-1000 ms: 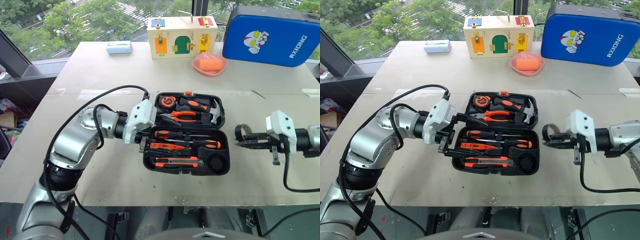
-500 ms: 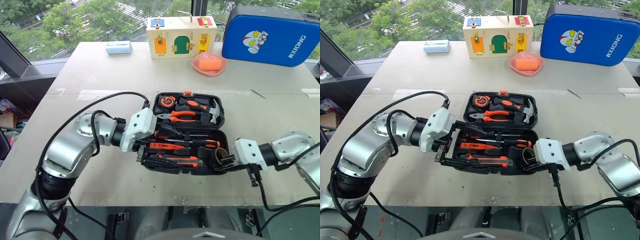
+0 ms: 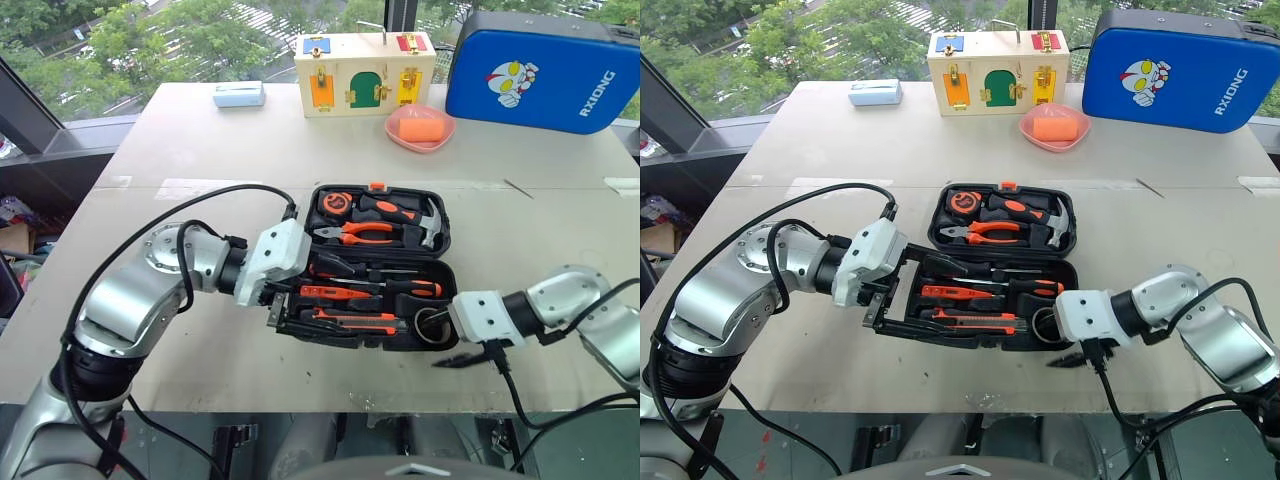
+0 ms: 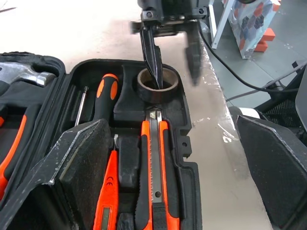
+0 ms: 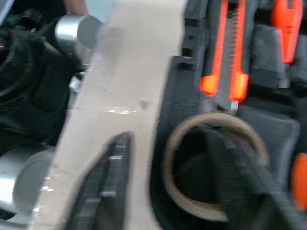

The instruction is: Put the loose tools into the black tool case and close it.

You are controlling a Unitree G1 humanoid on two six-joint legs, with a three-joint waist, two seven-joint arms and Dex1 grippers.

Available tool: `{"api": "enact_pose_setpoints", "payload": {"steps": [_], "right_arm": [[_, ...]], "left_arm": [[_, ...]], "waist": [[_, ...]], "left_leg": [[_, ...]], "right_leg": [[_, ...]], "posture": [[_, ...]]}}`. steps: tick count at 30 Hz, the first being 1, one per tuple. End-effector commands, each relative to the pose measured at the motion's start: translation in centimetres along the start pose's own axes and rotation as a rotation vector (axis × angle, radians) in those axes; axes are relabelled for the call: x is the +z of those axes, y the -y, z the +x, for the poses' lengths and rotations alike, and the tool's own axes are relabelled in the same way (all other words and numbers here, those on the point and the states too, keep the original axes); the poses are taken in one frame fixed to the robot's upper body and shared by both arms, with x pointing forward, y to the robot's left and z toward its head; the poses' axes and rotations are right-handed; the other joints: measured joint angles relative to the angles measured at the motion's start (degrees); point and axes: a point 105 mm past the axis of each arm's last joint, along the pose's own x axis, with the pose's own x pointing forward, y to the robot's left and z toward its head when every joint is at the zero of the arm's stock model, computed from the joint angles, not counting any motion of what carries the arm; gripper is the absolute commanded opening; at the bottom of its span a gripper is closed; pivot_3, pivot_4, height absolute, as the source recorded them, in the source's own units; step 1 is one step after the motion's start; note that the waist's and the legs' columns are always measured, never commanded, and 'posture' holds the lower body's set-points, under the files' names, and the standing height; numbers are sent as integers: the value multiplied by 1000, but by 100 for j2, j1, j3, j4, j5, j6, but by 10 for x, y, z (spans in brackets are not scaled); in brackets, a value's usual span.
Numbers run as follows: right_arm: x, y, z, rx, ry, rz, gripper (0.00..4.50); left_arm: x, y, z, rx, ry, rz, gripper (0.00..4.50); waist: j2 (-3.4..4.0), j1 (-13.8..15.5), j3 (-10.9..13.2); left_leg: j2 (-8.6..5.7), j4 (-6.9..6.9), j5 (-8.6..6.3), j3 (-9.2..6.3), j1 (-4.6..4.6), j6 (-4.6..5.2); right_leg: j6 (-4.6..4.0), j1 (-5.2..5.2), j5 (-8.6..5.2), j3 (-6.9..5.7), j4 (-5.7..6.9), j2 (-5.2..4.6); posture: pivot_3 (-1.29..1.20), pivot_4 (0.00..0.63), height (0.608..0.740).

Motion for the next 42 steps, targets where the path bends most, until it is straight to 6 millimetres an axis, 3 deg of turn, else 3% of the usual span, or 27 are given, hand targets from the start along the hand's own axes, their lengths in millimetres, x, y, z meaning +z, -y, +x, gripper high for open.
{"api": "enact_pose_setpoints", "payload": {"steps": [1, 2, 9, 14, 18, 21, 23, 24, 26, 27, 29, 32, 33, 38, 42], "right_arm": [[5, -6, -6, 12, -14, -28, 4187], [4, -6, -6, 11, -17, -28, 4481], [-1, -6, -11, 4, -51, -23, 4481], [27, 0, -18, -41, 117, -58, 4481], [40, 16, -46, -182, 243, 16, 4481], [22, 39, -73, -336, 261, 113, 4481], [7, 50, -87, -426, 263, 192, 3978], [-4, 55, -93, -468, 251, 221, 3735], [-24, 62, -99, -533, 215, 258, 2951], [-37, 65, -99, -564, 186, 276, 2276], [-60, 68, -94, -594, 141, 294, 1730], [-80, 70, -79, -580, 85, 271, 241], [-82, 71, -75, -574, 77, 259, 0], [-73, 72, -56, -510, 97, 189, 0], [-59, 71, -46, -464, 124, 152, 0]], "left_arm": [[7, -4, -2, 22, 13, 46, 4500], [7, -4, -2, 23, 14, 46, 4500], [4, -6, -2, 34, 22, 57, 4500], [1, -7, -2, 44, 24, 50, 4500], [-5, -12, -13, 172, 40, -23, 4500], [-15, -15, -34, 319, 44, -138, 4500], [-25, -16, -50, 427, 40, -198, 4500], [-33, -17, -60, 489, 31, -223, 3981], [-47, -18, -74, 588, -2, -251, 3355], [-57, -18, -79, 629, -25, -267, 2736], [-77, -20, -80, 677, -78, -286, 2195], [-99, -30, -70, 695, -120, -279, 719], [-103, -34, -68, 697, -128, -273, 216], [-114, -41, -55, 644, -157, -242, 64], [-100, -44, -41, 594, -64, -251, 64]], "waist": [[0, -3, 0], [0, -4, 0], [-1, 1, 0], [-1, -5, 0], [-3, -10, 2], [-8, -7, 4], [-8, -17, 4], [-7, -12, 4], [-7, -3, 4], [-5, 20, 5], [-4, 28, 5], [-2, 36, 4], [-2, 36, 4], [-1, -15, 4], [-1, -21, 4]], "left_leg": [[0, 0, 0, 0, 0, 0], [0, 1, 0, 0, 0, 0], [0, -1, 0, 0, 0, 0], [0, 0, 0, 0, 1, 0], [1, -2, 0, 1, 2, 1], [2, -4, -1, -1, 2, 1], [1, -4, -1, 0, 4, 2], [1, -5, -1, 2, 4, 2], [2, -8, -1, 2, 6, 1], [1, -11, -1, 1, 5, 1], [0, -12, -1, 3, 4, 1], [-1, -12, -1, 9, 10, 1], [-2, -13, -1, 10, 10, 0], [-1, -14, 0, 9, 5, -1], [-1, -15, 0, 9, 5, -2]], "right_leg": [[0, 1, 0, 0, 0, 0], [0, 1, 0, 0, 1, 0], [0, 0, 0, 0, 0, 0], [0, 1, 0, 1, 1, 0], [0, 1, 0, 4, -1, -1], [-1, 1, 0, 3, 0, 1], [-1, 1, 0, 6, 1, 0], [-1, 0, 0, 8, 1, 0], [-1, -2, 0, 9, 1, 0], [-1, -3, 0, 9, 0, -1], [-1, -4, 0, 14, -3, -4], [-2, -4, 0, 14, 0, -5], [-2, -5, 0, 13, 1, -5], [-1, -8, 1, 13, 3, -3], [-1, -9, 1, 14, 2, -2]], "posture": [[0, 150, 735], [0, 150, 735], [0, 150, 735], [0, 150, 735], [0, 150, 735], [0, 150, 735], [0, 150, 735], [0, 150, 735], [0, 150, 735], [0, 150, 735], [0, 150, 735], [0, 150, 735], [0, 150, 735], [0, 150, 735], [0, 150, 735]]}}
